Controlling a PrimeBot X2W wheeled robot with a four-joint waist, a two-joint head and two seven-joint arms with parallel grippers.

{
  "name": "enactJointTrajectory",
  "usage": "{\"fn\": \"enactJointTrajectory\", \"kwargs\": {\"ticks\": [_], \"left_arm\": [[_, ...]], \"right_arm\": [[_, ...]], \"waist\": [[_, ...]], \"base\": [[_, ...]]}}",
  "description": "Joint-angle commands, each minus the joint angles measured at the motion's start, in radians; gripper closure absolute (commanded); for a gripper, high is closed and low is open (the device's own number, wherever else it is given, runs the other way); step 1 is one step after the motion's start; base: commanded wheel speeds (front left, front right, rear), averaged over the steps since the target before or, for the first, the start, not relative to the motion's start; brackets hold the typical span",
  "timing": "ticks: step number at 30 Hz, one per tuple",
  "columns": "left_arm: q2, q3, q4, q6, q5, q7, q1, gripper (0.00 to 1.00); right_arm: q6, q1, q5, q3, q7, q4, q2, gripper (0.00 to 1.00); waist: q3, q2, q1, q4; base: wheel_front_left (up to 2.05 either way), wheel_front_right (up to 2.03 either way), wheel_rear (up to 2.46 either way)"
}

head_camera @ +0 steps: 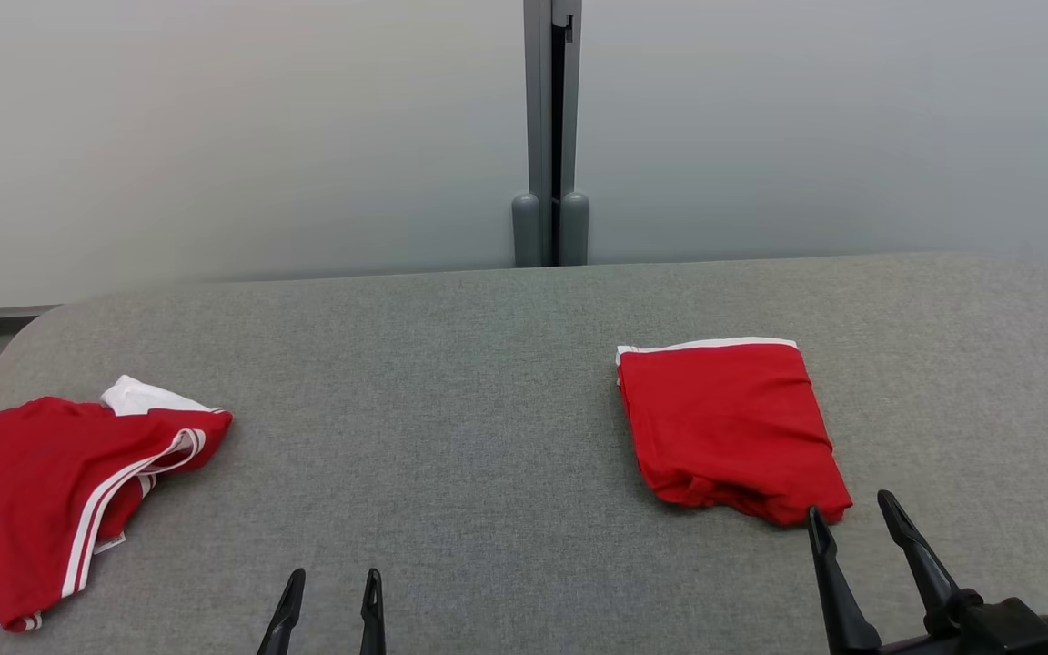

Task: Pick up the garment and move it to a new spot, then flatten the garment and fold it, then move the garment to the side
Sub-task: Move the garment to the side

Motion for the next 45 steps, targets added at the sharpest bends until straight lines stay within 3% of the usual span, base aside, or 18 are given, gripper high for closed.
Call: {"fn": "enactJointTrajectory", "kwargs": {"ticks": [1, 10, 14, 18, 23, 24, 30, 35, 42, 43, 44, 45], "left_arm": [[0.004, 0.002, 0.000, -0.003, 0.006, 0.000, -0.007, 0.00], [0.004, -0.005, 0.001, -0.007, 0.020, 0.000, -0.033, 0.00], [0.004, -0.028, -0.008, -0.012, 0.017, 0.000, -0.066, 0.00], [0.004, -0.051, -0.020, -0.016, 0.023, 0.000, -0.124, 0.00], [0.004, -0.070, -0.024, -0.019, -0.009, 0.000, -0.181, 0.00], [0.004, -0.070, -0.024, -0.019, -0.009, 0.000, -0.181, 0.00], [0.004, -0.091, -0.029, -0.018, -0.021, 0.000, -0.228, 0.00], [0.004, -0.101, -0.028, -0.022, -0.012, 0.000, -0.257, 0.00], [0.004, -0.109, -0.020, -0.025, -0.003, 0.000, -0.288, 0.00], [0.004, -0.109, -0.020, -0.025, -0.002, 0.000, -0.292, 0.00], [0.004, -0.109, -0.019, -0.024, -0.001, 0.000, -0.297, 0.00], [0.004, -0.110, -0.019, -0.023, 0.000, 0.000, -0.300, 0.00]], "right_arm": [[-0.002, -0.006, 0.006, 0.005, -0.001, 0.001, -0.007, 0.00], [-0.002, -0.049, 0.018, 0.023, -0.001, 0.010, -0.018, 0.00], [-0.002, -0.111, 0.093, 0.049, -0.001, 0.059, -0.056, 0.00], [-0.002, -0.218, 0.280, 0.085, -0.001, 0.170, -0.138, 0.00], [-0.002, -0.349, 0.660, 0.199, 0.064, 0.271, -0.304, 0.00], [-0.002, -0.349, 0.660, 0.199, 0.064, 0.271, -0.304, 0.00], [-0.001, -0.433, 1.046, 0.277, 0.272, 0.255, -0.484, 0.00], [-0.001, -0.478, 1.191, 0.310, 0.378, 0.263, -0.548, 0.00], [-0.001, -0.534, 1.253, 0.354, 0.412, 0.283, -0.573, 0.00], [-0.001, -0.542, 1.258, 0.360, 0.415, 0.288, -0.574, 0.07], [-0.001, -0.548, 1.262, 0.368, 0.417, 0.291, -0.575, 0.46], [-0.001, -0.552, 1.269, 0.375, 0.422, 0.295, -0.575, 0.58]], "waist": [[0.007, -0.0001, 0.0000, 0.005], [0.052, -0.0001, 0.0000, 0.018], [0.098, -0.0001, 0.0000, 0.020], [0.177, -0.0001, 0.0000, 0.030], [0.242, -0.0001, 0.0000, 0.042], [0.242, -0.0001, 0.0000, 0.042], [0.290, -0.0001, 0.0000, 0.052], [0.326, -0.0001, 0.0000, 0.066], [0.378, -0.0001, 0.0000, 0.079], [0.383, -0.0001, 0.0000, 0.080], [0.388, -0.0001, 0.0000, 0.080], [0.392, -0.0001, 0.0000, 0.080]], "base": [[0.00, 0.00, 0.00], [0.00, 0.00, 0.00], [0.00, 0.00, 0.00], [0.00, 0.00, 0.00], [0.00, 0.00, 0.00], [0.00, 0.00, 0.00], [0.00, 0.00, 0.00], [0.00, 0.00, 0.00], [0.00, 0.00, 0.00], [0.00, 0.00, 0.00], [0.00, 0.00, 0.00], [0.00, 0.00, 0.00]]}}
